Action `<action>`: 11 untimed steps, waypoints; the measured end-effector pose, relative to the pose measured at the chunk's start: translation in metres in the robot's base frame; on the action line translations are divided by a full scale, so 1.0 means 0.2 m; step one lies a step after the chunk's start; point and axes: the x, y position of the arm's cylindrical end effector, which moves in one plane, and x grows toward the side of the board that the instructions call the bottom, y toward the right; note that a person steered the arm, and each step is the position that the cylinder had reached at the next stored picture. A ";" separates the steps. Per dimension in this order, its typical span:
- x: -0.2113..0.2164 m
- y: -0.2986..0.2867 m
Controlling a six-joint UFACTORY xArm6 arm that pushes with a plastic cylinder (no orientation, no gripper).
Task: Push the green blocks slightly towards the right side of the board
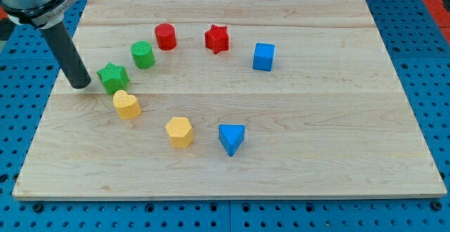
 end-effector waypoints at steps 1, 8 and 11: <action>0.00 0.03; -0.08 0.12; -0.04 0.23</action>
